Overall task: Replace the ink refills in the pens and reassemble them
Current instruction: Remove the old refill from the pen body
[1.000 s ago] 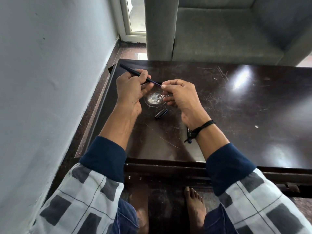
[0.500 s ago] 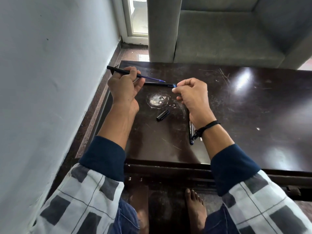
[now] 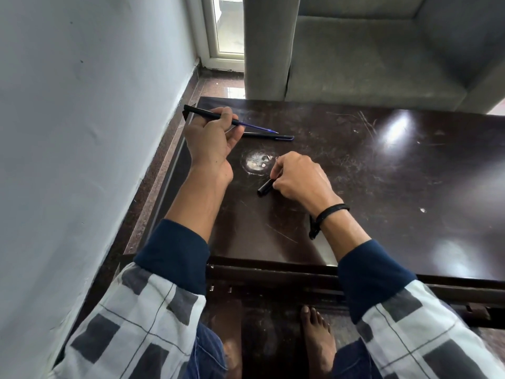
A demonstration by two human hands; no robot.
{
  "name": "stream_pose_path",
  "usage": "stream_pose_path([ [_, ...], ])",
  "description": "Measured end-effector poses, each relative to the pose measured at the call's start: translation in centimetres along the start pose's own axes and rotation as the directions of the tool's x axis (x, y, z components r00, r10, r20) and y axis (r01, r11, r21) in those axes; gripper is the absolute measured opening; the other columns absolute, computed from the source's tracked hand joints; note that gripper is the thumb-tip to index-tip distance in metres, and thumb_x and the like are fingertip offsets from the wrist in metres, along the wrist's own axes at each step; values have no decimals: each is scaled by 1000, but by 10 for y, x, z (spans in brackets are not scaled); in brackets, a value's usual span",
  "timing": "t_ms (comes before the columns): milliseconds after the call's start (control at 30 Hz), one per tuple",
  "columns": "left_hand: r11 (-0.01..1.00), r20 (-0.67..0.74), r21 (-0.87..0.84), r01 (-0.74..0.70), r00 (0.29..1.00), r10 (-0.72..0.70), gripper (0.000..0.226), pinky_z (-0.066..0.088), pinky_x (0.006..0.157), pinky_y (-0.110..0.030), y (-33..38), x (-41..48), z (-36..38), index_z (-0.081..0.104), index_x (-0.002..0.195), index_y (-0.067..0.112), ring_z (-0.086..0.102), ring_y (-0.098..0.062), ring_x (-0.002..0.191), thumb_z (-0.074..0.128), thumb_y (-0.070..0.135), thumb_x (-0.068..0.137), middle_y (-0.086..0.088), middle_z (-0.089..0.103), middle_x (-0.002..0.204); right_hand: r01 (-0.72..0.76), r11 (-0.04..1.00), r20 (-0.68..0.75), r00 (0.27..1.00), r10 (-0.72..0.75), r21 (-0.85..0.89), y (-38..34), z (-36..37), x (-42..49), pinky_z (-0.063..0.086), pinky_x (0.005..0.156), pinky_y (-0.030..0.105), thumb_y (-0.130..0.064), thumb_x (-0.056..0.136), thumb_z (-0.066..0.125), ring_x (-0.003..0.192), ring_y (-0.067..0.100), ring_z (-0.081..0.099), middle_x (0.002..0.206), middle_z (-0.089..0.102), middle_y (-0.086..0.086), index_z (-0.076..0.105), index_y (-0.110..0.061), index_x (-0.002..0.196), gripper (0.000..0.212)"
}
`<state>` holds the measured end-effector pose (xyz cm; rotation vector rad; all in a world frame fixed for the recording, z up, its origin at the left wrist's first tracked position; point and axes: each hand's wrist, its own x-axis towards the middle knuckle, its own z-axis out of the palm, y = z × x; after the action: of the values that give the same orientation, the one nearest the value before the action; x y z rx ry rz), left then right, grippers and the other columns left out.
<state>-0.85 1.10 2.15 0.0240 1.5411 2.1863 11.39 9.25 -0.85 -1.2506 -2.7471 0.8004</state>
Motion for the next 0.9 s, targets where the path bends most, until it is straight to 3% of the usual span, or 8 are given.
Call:
stream_pose_path([
  [233, 1000, 0, 10, -4, 1000, 4, 3, 63, 76, -30, -1, 2, 0, 69, 92, 7, 74, -17, 79, 68, 4, 92, -10, 74, 89, 9, 1000, 16, 1000, -9, 16, 4, 5, 6, 49, 77, 31, -15, 83, 68, 98, 28, 69, 101, 74, 1, 73, -26, 95, 17],
  [533, 1000, 3, 15, -9, 1000, 9, 4, 63, 76, -30, -1, 2, 0, 69, 91, 8, 73, -19, 86, 68, 4, 92, -12, 73, 93, 33, 999, 34, 999, -34, 32, 0, 6, 5, 47, 77, 29, -11, 83, 66, 99, 27, 69, 101, 76, 1, 76, -27, 94, 22],
  [900, 1000, 13, 17, -8, 1000, 7, 6, 62, 74, -28, -2, 3, 0, 69, 89, 9, 73, -16, 81, 68, 3, 92, -11, 73, 92, -13, 999, 5, 1000, 13, 30, 3, 2, 4, 56, 85, 36, -12, 85, 64, 99, 33, 68, 102, 74, 7, 75, -24, 96, 19],
])
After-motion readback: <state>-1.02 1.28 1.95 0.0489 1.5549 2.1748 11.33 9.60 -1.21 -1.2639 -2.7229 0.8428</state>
